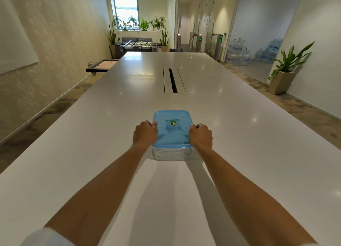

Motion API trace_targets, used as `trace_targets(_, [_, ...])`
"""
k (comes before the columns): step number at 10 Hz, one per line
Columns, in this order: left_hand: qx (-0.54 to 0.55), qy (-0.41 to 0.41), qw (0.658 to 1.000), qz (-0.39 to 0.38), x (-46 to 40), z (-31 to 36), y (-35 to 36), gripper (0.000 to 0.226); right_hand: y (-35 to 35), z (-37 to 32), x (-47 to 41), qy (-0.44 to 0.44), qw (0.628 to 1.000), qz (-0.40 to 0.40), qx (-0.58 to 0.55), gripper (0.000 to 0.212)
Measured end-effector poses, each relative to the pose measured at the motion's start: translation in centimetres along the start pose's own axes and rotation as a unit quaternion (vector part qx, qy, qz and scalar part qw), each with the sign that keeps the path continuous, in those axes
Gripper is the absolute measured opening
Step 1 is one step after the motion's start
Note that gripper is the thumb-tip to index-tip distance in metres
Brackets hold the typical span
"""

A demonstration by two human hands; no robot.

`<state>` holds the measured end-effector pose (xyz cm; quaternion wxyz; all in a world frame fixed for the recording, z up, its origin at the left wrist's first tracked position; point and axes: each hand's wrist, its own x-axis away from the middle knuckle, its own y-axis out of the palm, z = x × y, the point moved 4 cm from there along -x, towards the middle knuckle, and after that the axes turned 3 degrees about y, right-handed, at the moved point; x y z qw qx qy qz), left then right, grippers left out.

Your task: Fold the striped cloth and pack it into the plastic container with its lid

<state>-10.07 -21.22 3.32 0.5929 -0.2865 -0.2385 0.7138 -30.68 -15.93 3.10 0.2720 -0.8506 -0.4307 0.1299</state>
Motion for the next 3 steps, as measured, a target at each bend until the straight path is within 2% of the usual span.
trace_targets(1, [-0.007, -0.006, 1.0, -0.016, 0.1, 0.3, -0.2, 0.043, 0.0, 0.1, -0.2, 0.026, 0.999, -0.042, -0.008, 0.045])
trace_targets(2, [0.061, -0.038, 0.997, -0.025, 1.0, -0.3, -0.6, 0.052, -0.4, 0.7, -0.2, 0.039, 0.996, -0.073, -0.041, 0.062])
trace_targets(3, [0.107, -0.061, 0.992, 0.008, 1.9, -1.2, -1.5, 0.058, -2.3, 1.1, 0.3, 0.007, 1.0, -0.007, -0.011, 0.07])
